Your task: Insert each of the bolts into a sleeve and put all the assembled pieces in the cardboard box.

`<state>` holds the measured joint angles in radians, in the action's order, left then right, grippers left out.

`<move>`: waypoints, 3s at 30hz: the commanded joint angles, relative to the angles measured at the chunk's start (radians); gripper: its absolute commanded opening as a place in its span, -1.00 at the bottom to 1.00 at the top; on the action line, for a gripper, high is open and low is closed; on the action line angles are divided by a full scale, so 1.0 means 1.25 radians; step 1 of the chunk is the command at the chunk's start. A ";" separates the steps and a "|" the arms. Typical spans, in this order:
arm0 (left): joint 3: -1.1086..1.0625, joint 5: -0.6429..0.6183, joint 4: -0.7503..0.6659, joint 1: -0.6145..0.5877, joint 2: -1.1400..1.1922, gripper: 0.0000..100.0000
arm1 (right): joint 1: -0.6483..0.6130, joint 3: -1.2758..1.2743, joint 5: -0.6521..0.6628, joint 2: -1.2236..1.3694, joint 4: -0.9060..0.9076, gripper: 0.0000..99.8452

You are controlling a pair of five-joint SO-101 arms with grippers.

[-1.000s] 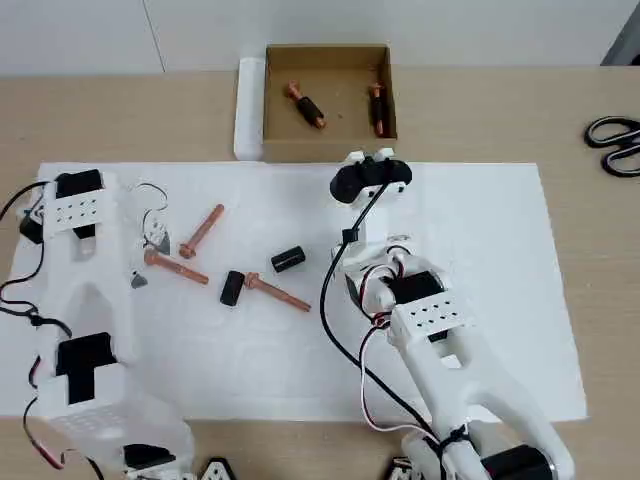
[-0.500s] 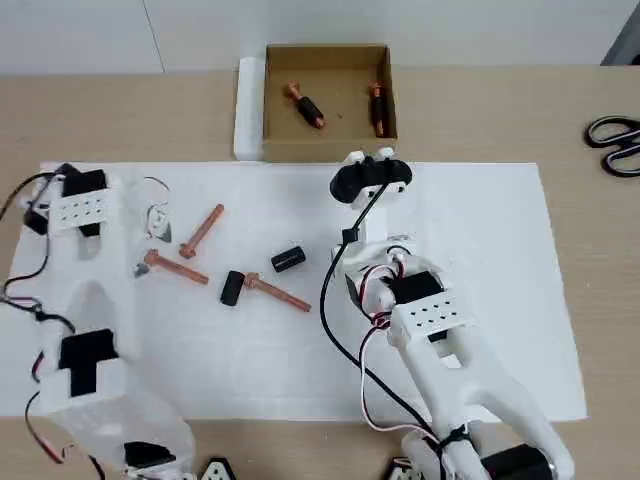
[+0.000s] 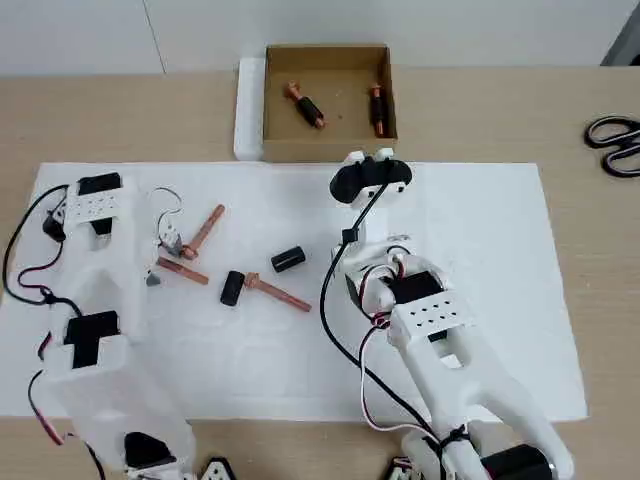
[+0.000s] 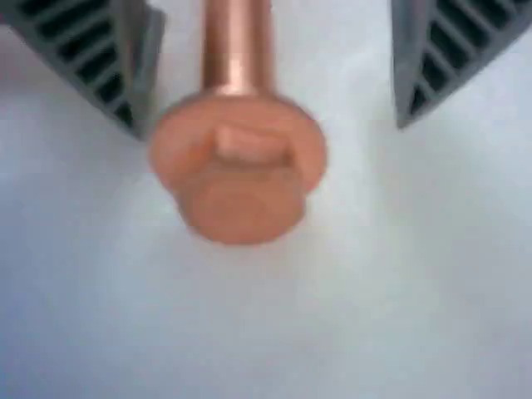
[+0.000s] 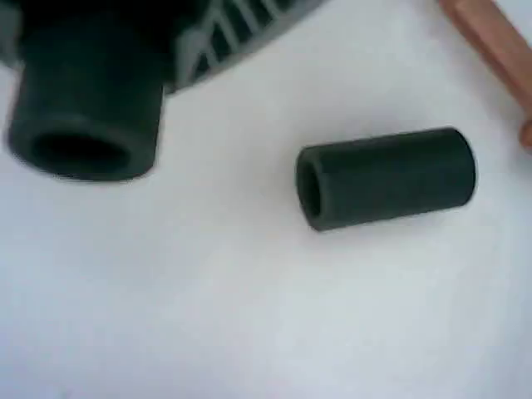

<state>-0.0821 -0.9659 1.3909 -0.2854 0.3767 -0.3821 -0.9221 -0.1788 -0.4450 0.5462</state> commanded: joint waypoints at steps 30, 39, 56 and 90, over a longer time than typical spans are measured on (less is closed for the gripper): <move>0.580 0.218 0.263 0.236 -0.273 -0.99 | 0.004 -0.269 0.066 -0.465 -0.363 -0.99; 0.492 0.296 0.043 0.372 -0.395 -0.99 | 0.004 -0.530 0.206 -0.760 -0.508 -0.99; -0.073 0.374 -0.392 0.584 -0.835 -0.99 | 0.001 -0.614 0.204 -0.962 -0.443 -0.99; -0.552 0.490 -0.810 0.632 -1.052 -0.99 | -0.082 -0.615 0.205 -0.969 -0.460 -0.99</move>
<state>-0.7679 -0.3629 0.3798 0.5048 -0.9106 -0.4803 -1.6847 0.0744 -1.6341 -0.0031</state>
